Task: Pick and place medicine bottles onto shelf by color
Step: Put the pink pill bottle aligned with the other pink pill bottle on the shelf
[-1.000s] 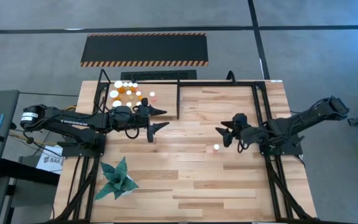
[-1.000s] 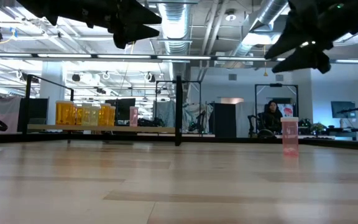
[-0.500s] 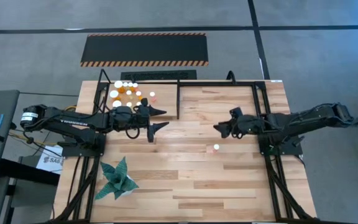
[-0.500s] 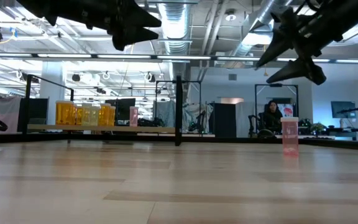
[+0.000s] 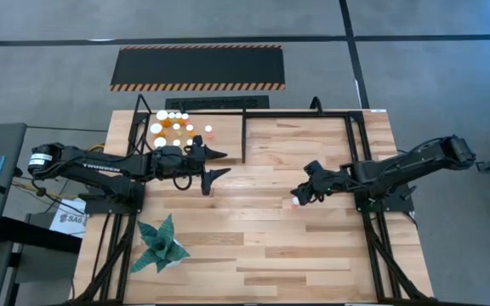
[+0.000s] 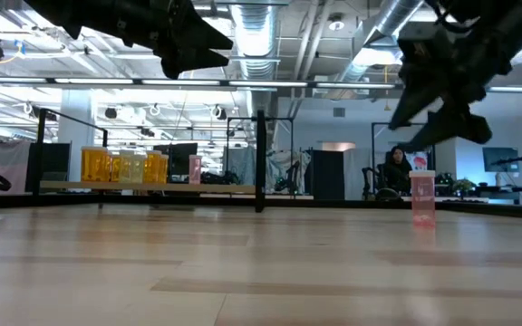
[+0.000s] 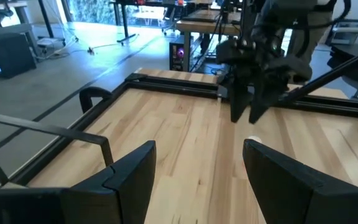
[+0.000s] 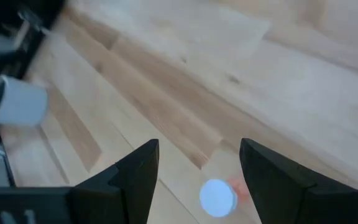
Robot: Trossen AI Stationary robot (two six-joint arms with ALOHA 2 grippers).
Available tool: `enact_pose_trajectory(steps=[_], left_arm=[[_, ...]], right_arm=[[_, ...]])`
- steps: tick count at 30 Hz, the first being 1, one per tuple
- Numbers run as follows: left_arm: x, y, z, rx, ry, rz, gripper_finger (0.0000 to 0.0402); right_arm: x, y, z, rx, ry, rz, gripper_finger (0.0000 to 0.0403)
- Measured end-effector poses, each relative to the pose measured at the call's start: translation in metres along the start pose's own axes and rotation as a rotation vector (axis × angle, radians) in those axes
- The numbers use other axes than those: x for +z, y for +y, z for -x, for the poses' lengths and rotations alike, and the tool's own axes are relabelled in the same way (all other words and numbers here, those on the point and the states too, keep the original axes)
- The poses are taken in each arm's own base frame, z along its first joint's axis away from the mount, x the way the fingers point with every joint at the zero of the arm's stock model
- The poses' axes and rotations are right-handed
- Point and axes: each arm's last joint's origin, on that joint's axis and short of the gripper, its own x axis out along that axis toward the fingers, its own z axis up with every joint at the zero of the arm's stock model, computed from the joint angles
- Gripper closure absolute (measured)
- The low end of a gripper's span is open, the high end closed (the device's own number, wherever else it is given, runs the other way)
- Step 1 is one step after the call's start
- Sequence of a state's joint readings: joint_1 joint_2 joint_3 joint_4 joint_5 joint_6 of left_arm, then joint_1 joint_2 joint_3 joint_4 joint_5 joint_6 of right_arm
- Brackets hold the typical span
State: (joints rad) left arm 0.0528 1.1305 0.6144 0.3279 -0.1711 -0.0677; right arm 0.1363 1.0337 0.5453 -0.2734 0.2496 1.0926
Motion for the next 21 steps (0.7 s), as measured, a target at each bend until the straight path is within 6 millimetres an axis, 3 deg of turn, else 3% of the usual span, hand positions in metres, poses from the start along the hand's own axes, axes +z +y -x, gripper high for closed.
enact_pose_trajectory(steps=[11, 21], left_arm=[[-0.001, 0.0, 0.0, 0.002, 0.008, 0.003, 0.0173], [-0.001, 0.0, 0.0, 0.002, 0.009, 0.006, 0.0173]], right_arm=[[-0.016, -0.002, -0.026, -0.053, 0.152, 0.145, 0.0157], [-0.023, 0.0, -0.036, -0.085, 0.2, 0.262, 0.0157]])
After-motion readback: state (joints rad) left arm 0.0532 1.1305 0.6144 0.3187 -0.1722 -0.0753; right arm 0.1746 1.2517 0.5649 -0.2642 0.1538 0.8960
